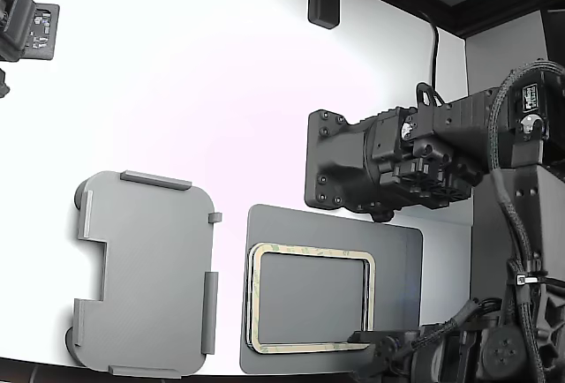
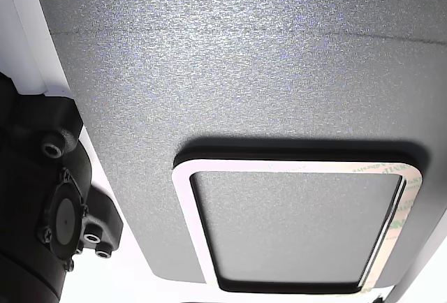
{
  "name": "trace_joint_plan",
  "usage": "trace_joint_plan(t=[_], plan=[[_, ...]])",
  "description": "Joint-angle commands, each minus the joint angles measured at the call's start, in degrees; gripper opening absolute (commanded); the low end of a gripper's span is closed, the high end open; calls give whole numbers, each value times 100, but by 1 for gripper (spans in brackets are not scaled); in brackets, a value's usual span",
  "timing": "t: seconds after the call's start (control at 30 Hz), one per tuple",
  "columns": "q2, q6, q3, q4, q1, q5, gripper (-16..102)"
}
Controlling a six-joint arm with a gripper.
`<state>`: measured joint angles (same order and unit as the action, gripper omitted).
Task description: Grab top frame and put it into gray box.
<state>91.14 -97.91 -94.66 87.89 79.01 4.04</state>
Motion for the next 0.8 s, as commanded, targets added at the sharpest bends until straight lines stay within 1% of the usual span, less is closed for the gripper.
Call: trace_joint_plan(t=[0.0,0.1,0.27,0.43,0.5,0.57,0.77], plan=[[70,255,176,9,0,9,100],[35,536,70,-79,53,-44,100],[62,861,-264,-404,193,-62,99],[185,1169,-686,-712,360,-88,100],[185,1213,-800,-773,431,-70,100],[193,1169,-879,-800,475,-53,97],[149,782,-932,-756,475,9,95]])
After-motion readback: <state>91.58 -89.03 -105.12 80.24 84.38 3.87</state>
